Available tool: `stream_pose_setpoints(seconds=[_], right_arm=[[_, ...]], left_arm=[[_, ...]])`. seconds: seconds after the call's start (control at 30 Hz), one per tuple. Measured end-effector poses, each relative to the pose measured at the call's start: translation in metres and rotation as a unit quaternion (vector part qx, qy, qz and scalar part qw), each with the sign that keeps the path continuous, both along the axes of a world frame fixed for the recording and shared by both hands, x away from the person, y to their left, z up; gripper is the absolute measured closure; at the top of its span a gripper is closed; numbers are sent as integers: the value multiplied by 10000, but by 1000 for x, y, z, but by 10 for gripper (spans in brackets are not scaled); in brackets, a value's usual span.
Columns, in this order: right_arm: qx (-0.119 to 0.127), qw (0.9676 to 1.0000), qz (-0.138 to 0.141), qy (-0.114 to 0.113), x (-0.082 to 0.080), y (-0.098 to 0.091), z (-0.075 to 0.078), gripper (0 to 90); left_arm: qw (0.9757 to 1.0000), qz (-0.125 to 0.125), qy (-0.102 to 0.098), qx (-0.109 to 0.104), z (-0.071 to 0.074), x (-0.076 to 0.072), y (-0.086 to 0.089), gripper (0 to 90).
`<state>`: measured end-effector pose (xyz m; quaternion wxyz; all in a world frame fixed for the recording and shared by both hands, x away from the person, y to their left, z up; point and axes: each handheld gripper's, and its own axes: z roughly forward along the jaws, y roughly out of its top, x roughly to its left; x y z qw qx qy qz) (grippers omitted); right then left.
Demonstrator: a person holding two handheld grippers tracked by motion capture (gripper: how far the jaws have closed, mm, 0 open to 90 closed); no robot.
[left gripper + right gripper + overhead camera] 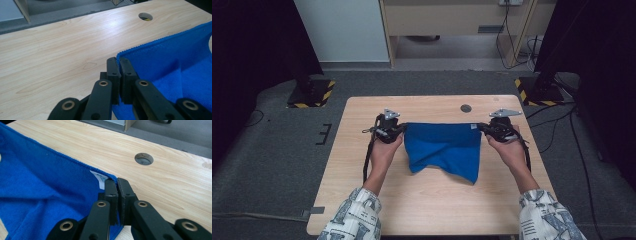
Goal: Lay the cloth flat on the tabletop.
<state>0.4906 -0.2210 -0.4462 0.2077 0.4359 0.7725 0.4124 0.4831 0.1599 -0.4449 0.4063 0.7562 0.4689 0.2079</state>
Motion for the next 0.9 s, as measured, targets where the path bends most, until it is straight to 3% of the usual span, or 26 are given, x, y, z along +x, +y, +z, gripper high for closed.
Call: stream_pose_setpoints(seconds=[0.27,0.47,0.53,0.67,0.73,0.77,0.87,0.9], right_arm=[[-76,9999,-16,78,4,2,-5,872],[-187,9996,-78,207,18,9,-15,872],[-241,9992,-121,282,24,13,-20,873],[-343,9984,-241,390,35,15,-29,872],[-395,9978,-314,422,40,16,-32,863],[-363,9978,-348,441,42,15,-33,823],[-360,9975,-387,478,45,15,-35,621],[-332,9973,-424,490,46,15,-35,553]], left_arm=[[10000,3,75,-44,-10,7,1,874],[9993,142,323,-154,-29,22,5,873],[9991,156,392,-95,-35,26,5,873],[9988,193,418,-135,-44,32,6,857],[9986,216,392,-267,-47,34,9,817],[9986,249,341,-334,-47,36,10,738],[9984,387,204,-355,-47,37,15,478],[9978,395,167,-512,-45,37,18,438]])
